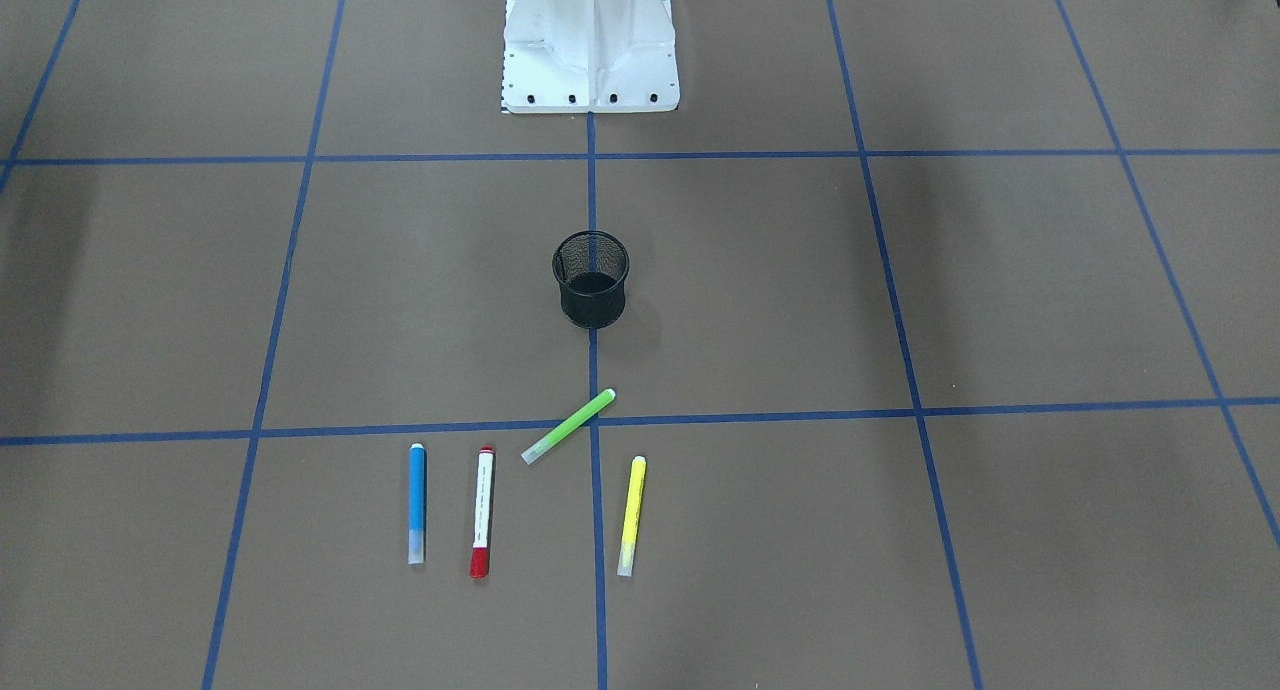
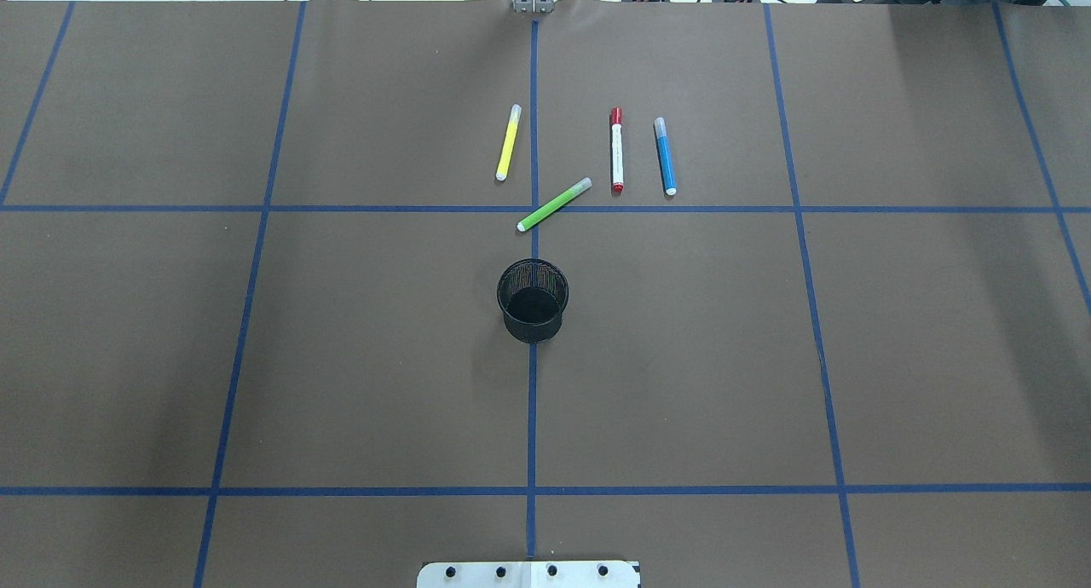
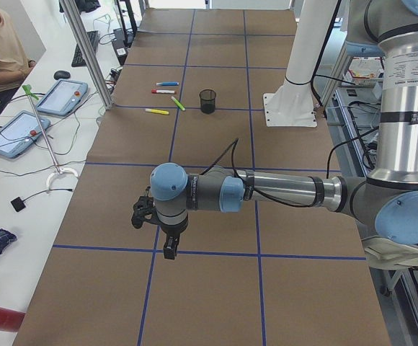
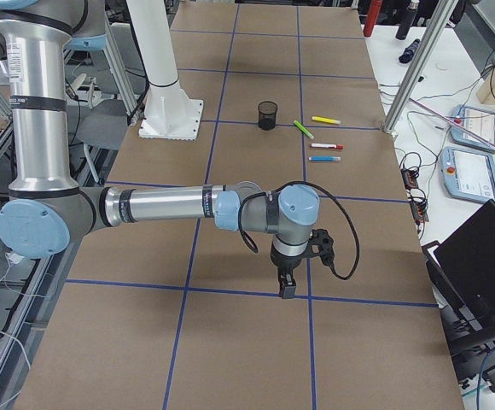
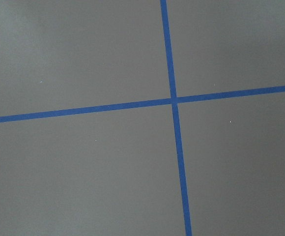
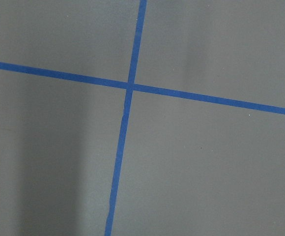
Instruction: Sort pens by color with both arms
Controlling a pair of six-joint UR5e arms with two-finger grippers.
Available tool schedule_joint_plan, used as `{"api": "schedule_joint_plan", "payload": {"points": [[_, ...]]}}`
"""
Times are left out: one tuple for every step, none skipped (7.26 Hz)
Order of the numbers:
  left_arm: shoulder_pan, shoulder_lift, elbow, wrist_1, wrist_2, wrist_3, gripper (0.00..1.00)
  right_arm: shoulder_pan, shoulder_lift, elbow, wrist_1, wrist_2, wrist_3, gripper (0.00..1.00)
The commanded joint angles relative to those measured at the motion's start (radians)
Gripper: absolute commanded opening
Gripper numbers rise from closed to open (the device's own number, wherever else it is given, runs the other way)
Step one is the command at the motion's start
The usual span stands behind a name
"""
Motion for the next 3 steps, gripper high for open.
{"api": "schedule_joint_plan", "payload": {"points": [[0.0, 0.002, 0.001, 0.003, 0.0, 0.001, 1.0, 0.0, 0.003, 0.002, 0.001, 0.001, 0.002, 1.0], [0.0, 0.002, 0.002, 0.006, 0.002, 0.003, 1.0, 0.0, 0.006, 0.002, 0.001, 0.0, 0.002, 0.99], [0.0, 0.008, 0.008, 0.008, 0.003, 0.004, 1.0, 0.0, 0.006, 0.002, 0.001, 0.001, 0.002, 1.0]]}}
